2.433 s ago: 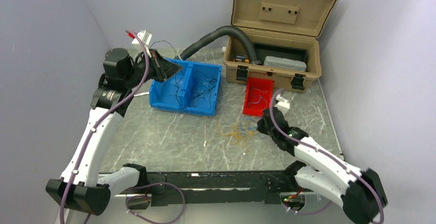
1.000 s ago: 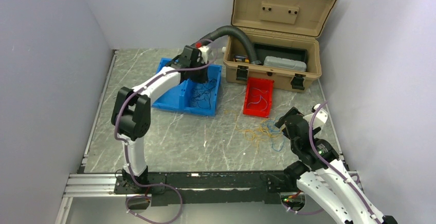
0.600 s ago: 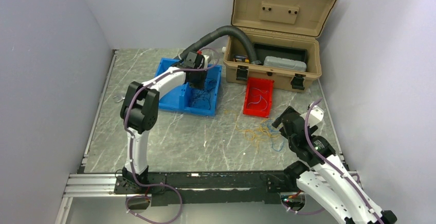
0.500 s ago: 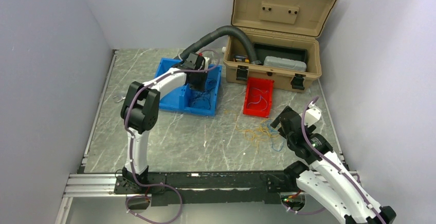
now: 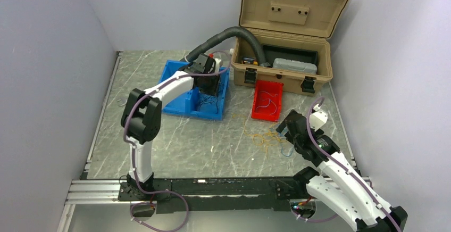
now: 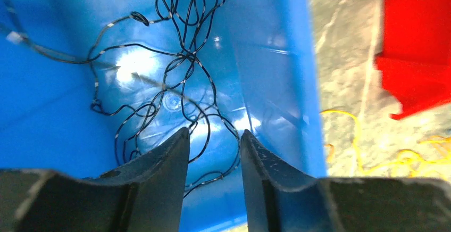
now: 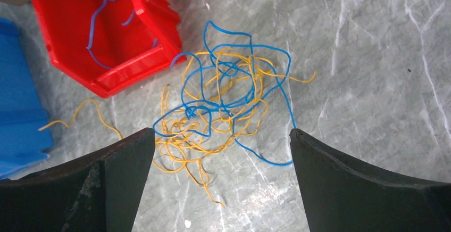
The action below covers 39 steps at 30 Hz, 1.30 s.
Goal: Untangle the cables
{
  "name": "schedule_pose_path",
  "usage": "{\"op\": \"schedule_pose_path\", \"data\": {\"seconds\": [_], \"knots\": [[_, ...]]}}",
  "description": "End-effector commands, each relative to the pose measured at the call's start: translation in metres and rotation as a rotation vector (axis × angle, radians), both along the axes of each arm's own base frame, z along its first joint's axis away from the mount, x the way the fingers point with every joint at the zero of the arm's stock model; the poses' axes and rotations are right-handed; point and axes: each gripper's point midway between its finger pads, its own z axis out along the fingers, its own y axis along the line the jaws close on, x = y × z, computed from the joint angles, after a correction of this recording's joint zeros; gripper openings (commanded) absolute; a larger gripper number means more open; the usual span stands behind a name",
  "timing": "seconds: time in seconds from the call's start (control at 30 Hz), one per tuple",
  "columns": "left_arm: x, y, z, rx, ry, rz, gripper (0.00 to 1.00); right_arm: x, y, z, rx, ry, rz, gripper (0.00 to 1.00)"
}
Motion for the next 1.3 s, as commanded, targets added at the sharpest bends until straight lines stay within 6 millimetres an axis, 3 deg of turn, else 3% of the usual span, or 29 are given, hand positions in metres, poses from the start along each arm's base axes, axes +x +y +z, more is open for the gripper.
{"op": "schedule_pose_path", "data": {"seconds": [0.0,0.23,0.47,0.67,0.77,0.83,0.87,0.97,1.17,1.2,1.27], "knots": [[-0.006,-0.008,0.081,-0.104,-0.133,-0.011,0.47,0.002,0.01,-0.015,0.028,0.05,0.011,1.0],[-0.036,0.001,0.12,-0.172,-0.191,-0.016,0.63,0.005,0.017,-0.039,0.03,0.125,0.032,0.99],[-0.057,0.01,0.127,-0.184,-0.234,-0.011,0.71,0.016,0.028,-0.057,0.047,0.159,0.078,0.82],[-0.064,0.019,0.135,-0.174,-0.249,-0.004,0.72,0.022,0.044,-0.068,0.073,0.19,0.142,0.58],[-0.076,0.021,0.146,-0.198,-0.276,-0.015,0.72,0.024,0.052,-0.071,0.081,0.197,0.188,0.32],[-0.087,0.019,0.149,-0.212,-0.288,-0.036,0.72,0.023,0.057,-0.071,0.082,0.216,0.218,0.06],[-0.094,0.018,0.149,-0.222,-0.294,-0.049,0.71,0.023,0.063,-0.068,0.09,0.214,0.241,0.0],[-0.117,0.008,0.147,-0.281,-0.306,-0.104,0.71,0.017,0.093,-0.058,0.137,0.198,0.343,0.0],[-0.164,-0.017,0.136,-0.427,-0.324,-0.249,0.72,-0.011,0.19,-0.007,0.321,0.105,0.671,0.0],[-0.168,-0.02,0.137,-0.444,-0.335,-0.263,0.72,-0.013,0.198,0.002,0.333,0.095,0.698,0.01],[-0.173,-0.023,0.133,-0.457,-0.328,-0.281,0.72,-0.012,0.201,0.02,0.327,0.071,0.714,0.12]]}}
